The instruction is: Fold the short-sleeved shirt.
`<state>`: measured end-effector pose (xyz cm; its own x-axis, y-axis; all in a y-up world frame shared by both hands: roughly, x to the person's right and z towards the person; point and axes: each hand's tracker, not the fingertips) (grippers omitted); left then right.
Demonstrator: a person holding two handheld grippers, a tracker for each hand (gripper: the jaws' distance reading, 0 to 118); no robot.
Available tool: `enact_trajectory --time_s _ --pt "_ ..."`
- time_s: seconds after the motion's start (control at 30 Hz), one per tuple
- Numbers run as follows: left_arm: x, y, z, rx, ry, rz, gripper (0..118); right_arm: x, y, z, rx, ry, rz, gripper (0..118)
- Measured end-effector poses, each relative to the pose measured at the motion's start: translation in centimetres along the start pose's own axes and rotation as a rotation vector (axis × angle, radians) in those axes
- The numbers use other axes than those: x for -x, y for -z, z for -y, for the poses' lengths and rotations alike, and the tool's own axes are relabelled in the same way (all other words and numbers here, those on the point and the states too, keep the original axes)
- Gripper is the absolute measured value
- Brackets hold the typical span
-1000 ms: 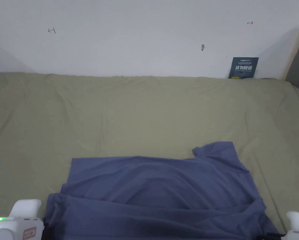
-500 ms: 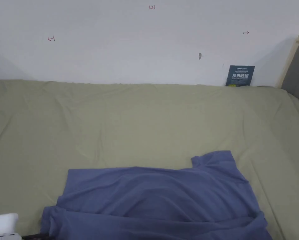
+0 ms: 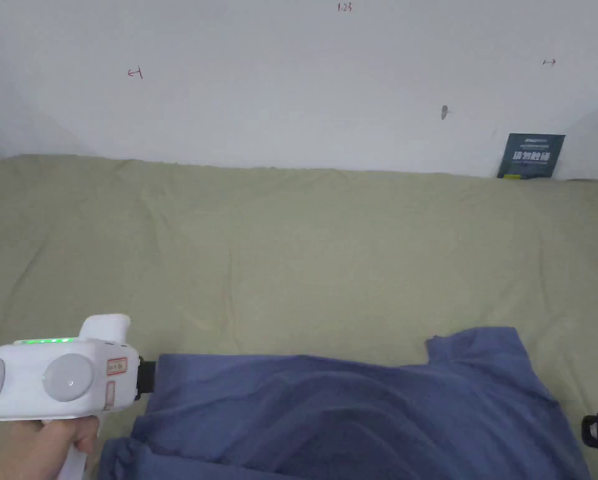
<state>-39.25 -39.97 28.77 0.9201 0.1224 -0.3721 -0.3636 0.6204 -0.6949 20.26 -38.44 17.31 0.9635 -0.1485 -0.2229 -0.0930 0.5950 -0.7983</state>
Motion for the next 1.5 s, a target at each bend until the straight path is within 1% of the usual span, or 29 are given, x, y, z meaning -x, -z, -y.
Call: enact_trajectory --time_s 0.03,0.07,0.1,0.13,0.2,0.23,0.33,0.4,0.43,0.47,0.57,0.6,0.63,0.67,0.7,0.73,0.77,0.83,0.93,0.97,1.0,1.03,1.07,1.1,1.17,1.2,1.3,1.43,1.5 --pt "-0.3 1.2 -0.5 0.016 -0.02 -0.007 32 0.0 0.7 -0.4 0.005 -0.008 0.008 1" --pt "-0.3 2.6 -1.1 0.04 -0.026 -0.038 100 0.0 1.3 -0.8 0.005 -0.011 0.011 1" --pt "-0.2 4.0 -1.5 0.089 -0.017 -0.056 118 -0.1 1.8 -1.0 0.01 -0.015 0.01 1" --pt "-0.6 4.9 -1.2 0.136 -0.002 -0.066 114 -0.2 2.3 -1.3 0.019 -0.02 0.011 1" --pt "-1.3 7.2 -1.9 0.122 0.045 -0.074 114 -0.4 3.2 -1.6 0.024 -0.034 0.012 1" --pt "-1.5 8.3 -1.9 0.144 0.054 -0.11 114 -0.5 3.6 -1.8 0.033 -0.041 0.013 1" --pt "-1.2 9.8 -2.0 0.162 0.048 -0.103 111 -1.0 4.7 -2.1 0.047 -0.052 0.03 1" --pt "-1.4 10.7 -1.8 0.19 0.052 -0.103 100 -1.4 5.2 -2.2 0.053 -0.048 0.035 1" --pt "-2.5 9.3 -2.0 0.193 0.062 -0.102 92 -2.0 5.8 -2.4 0.058 -0.046 0.036 1" --pt "-2.7 8.8 -1.9 0.176 0.057 -0.104 80 -2.2 6.0 -2.6 0.06 -0.047 0.036 1" --pt "-2.2 9.2 -2.5 0.159 0.078 -0.08 68 -2.9 6.9 -3.1 0.063 -0.064 0.047 1" --pt "-2.2 9.0 -2.6 0.154 0.089 -0.089 52 -3.0 7.0 -3.3 0.055 -0.068 0.048 2" --pt "-2.0 8.9 -2.7 0.152 0.083 -0.078 30 -3.0 7.1 -3.6 0.051 -0.071 0.049 8" --pt "-2.2 8.7 -2.6 0.157 0.056 -0.016 0 -3.2 7.3 -4.1 0.059 -0.073 0.036 42" --pt "-2.5 9.1 -2.4 0.165 0.046 -0.011 0 -3.2 7.8 -4.4 0.09 -0.067 0.014 81" --pt "-2.5 9.3 -2.2 0.164 0.085 -0.052 0 -3.2 8.4 -4.6 0.127 -0.063 -0.022 113" --pt "-2.5 9.6 -2.1 0.173 0.097 -0.059 0 -3.1 8.6 -5.0 0.071 -0.083 -0.048 118" --pt "-2.7 9.1 -2.2 0.177 0.091 -0.06 0 -2.1 9.5 -5.4 0.127 -0.072 -0.025 118" --pt "-2.7 9.1 -2.3 0.185 0.07 -0.059 0 -1.0 11.2 -5.9 0.191 -0.135 0.003 118" --pt "-2.7 9.0 -2.3 0.184 0.074 -0.059 0 -2.2 13.0 -6.4 0.214 -0.148 0.004 115" --pt "-2.7 9.1 -2.3 0.185 0.075 -0.058 0 -2.4 13.8 -6.5 0.216 -0.149 0.01 106" --pt "-2.7 9.1 -2.2 0.185 0.08 -0.061 0 -2.5 14.1 -6.6 0.206 -0.147 0.018 87" --pt "-2.6 9.2 -2.2 0.185 0.082 -0.06 0 -2.6 14.3 -6.7 0.2 -0.14 0.019 52" --pt "-2.7 9.2 -2.2 0.184 0.082 -0.061 0 -2.4 14.0 -6.8 0.196 -0.127 0.009 31" --pt "-2.8 9.0 -2.0 0.179 0.083 -0.062 0 -1.9 13.4 -6.5 0.191 -0.142 0.005 6" --pt "-2.8 8.9 -2.1 0.178 0.085 -0.062 0 -1.7 12.9 -6.3 0.19 -0.161 -0.027 4" --pt "-2.4 7.7 -2.1 0.163 0.075 -0.048 0 0.0 10.1 -5.9 0.148 -0.188 -0.016 4" --pt "-1.8 4.7 -2.0 0.127 0.036 -0.012 0 -0.2 6.4 -6.3 0.088 -0.141 -0.067 4" --pt "-1.6 2.7 -1.9 0.117 0.048 0.012 0 -0.7 4.3 -6.3 0.072 -0.126 -0.122 4"
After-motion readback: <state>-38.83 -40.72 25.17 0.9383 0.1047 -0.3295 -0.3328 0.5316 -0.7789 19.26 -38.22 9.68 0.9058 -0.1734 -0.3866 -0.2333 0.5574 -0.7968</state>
